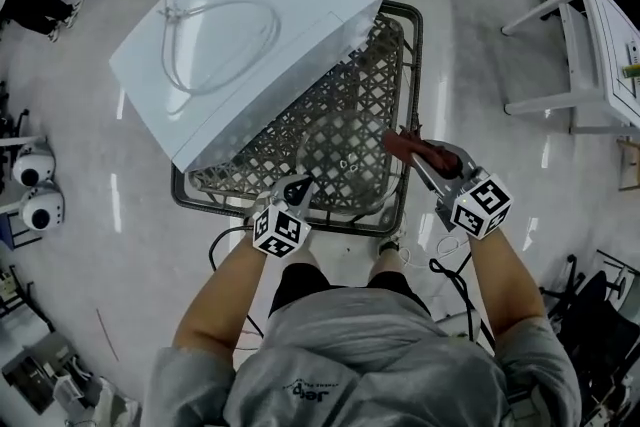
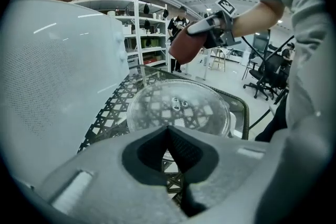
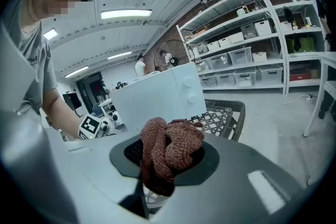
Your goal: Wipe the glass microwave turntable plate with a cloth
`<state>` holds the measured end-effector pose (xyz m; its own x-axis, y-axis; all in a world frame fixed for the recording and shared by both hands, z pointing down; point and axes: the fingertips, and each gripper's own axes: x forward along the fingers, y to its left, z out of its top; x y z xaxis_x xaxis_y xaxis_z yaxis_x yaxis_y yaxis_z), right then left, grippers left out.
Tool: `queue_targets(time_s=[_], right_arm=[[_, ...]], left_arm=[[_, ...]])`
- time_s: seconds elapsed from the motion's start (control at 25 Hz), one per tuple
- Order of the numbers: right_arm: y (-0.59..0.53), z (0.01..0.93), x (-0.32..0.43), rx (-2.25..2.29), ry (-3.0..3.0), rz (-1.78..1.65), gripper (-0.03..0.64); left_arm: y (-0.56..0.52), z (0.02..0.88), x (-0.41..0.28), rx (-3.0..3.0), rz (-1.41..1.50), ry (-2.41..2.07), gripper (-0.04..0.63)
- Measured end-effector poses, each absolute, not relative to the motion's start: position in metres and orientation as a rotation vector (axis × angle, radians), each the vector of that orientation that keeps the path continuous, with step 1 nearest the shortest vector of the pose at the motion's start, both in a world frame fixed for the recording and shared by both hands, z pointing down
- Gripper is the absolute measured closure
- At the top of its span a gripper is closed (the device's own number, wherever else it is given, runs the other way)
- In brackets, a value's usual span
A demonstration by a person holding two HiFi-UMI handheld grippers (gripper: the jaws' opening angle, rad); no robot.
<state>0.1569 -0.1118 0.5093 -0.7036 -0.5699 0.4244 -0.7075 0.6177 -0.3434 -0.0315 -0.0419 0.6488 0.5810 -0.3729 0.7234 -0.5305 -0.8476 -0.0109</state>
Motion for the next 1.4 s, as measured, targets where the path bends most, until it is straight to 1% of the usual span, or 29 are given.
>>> queue_targets(time_s=[0.44, 0.64, 0.8, 1.12, 1.4], right_arm=[[-0.121, 0.540, 0.146, 1.012, -2.573, 0.703, 0.511], [-0.130, 0.540, 0.122, 0.969, -2.592, 0.645, 0.511], [-0.141, 0.546, 0.082, 0.887, -2.607, 0.504, 0.511], [-0.147, 0.581, -0.028, 0.592, -2.579, 0.141, 0.511], [-0.148, 0.651, -0.052, 0.467, -2.328, -0.101, 0.511]], left_arm=[[-0.044, 0.686, -0.038, 2.608, 1.221, -0.765, 0.597], [-0.043, 0.684, -0.037, 2.629, 1.185, -0.766, 0.597], [-0.044, 0.684, -0.039, 2.640, 1.138, -0.788, 0.597], [-0.044, 0.683, -0.039, 2.660, 1.064, -0.810, 0.597], [-0.044, 0.682, -0.040, 2.665, 1.062, -0.822, 0.597]])
